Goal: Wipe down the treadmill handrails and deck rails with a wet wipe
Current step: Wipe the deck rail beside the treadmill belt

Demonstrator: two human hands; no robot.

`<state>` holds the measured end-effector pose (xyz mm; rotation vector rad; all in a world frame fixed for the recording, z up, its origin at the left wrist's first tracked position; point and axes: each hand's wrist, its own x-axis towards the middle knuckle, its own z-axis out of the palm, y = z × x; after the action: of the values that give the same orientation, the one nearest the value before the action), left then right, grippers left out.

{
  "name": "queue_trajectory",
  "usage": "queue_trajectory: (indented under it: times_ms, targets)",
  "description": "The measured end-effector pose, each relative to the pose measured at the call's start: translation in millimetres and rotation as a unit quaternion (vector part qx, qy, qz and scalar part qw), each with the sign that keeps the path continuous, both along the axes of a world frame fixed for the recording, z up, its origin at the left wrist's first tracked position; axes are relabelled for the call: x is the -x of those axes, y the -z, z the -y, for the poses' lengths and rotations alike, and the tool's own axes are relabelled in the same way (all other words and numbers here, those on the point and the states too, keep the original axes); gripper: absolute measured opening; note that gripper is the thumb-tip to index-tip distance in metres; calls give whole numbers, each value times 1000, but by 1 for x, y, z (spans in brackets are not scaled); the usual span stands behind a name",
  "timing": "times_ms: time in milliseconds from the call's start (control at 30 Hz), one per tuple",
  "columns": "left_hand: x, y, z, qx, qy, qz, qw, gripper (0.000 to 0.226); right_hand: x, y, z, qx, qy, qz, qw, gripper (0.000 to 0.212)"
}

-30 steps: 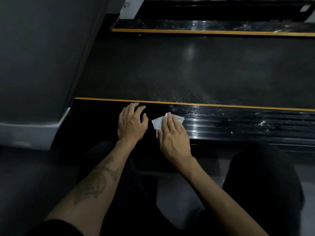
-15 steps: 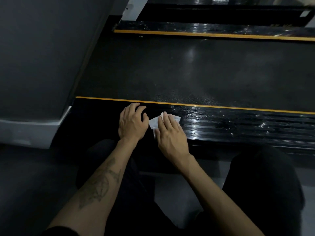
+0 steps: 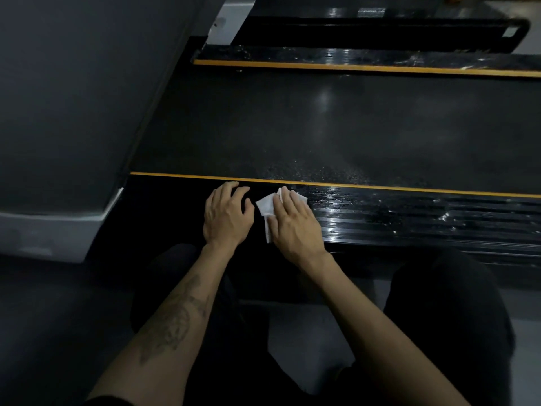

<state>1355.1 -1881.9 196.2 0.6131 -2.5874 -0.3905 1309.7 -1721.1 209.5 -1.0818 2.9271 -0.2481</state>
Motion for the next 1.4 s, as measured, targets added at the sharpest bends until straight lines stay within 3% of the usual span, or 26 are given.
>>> queue_trajectory:
  times_ms: [133,300,500,667,867,1033,1233,1400]
  targets:
    - [0,1,1,-5,2,-1,1000,33,-18,5,-2,20,49,10,999,64]
    - [0,1,1,-7,0,-1,1000,33,-1,0,0,5,-25,4,1000,60]
    - [1,1,1,-11,-6,-4,1000,33,-12,7,-8,26,37,18,999,62]
    - [1,1,0,-6,0,1,1000,33,6,-1,1,0,-16,8,1000,60]
    - [1,1,0,-6,-6,2,1000,33,-3,1,-6,3,55,21,998,63]
    - [1,0,0,-8,-10,5,1000,33,5,-3,7,-8,-10,17,1000,60]
    - [1,0,0,-4,-9,0,1000,32,0,3,2,-6,63,29,998,64]
    - [1,0,0,-6,-7,1,1000,33,10,-1,16,-3,3,23,1000,60]
